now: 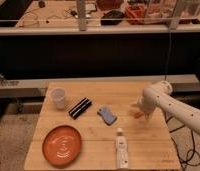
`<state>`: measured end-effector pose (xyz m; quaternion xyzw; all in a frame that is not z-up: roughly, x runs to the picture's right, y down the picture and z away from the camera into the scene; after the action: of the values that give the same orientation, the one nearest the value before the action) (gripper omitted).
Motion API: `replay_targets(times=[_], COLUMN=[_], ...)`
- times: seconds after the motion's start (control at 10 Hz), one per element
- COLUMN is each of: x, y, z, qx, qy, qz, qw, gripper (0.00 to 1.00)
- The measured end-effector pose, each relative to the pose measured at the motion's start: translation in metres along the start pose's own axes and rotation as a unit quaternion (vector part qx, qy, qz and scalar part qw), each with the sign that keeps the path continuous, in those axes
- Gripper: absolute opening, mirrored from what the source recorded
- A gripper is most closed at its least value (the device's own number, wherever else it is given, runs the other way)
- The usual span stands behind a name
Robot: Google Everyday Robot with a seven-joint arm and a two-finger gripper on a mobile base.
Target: Drag the pepper across the table
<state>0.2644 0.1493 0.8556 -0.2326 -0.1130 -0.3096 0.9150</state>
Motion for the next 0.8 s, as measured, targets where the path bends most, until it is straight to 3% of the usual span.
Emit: replay_targets(times=[0.8], x=[0.005], y=[0.0047], z=[0.0075], qx=[-0.002], qy=[-0.01], qz=[0.017], qw=[0.9998], gripper=[0.8])
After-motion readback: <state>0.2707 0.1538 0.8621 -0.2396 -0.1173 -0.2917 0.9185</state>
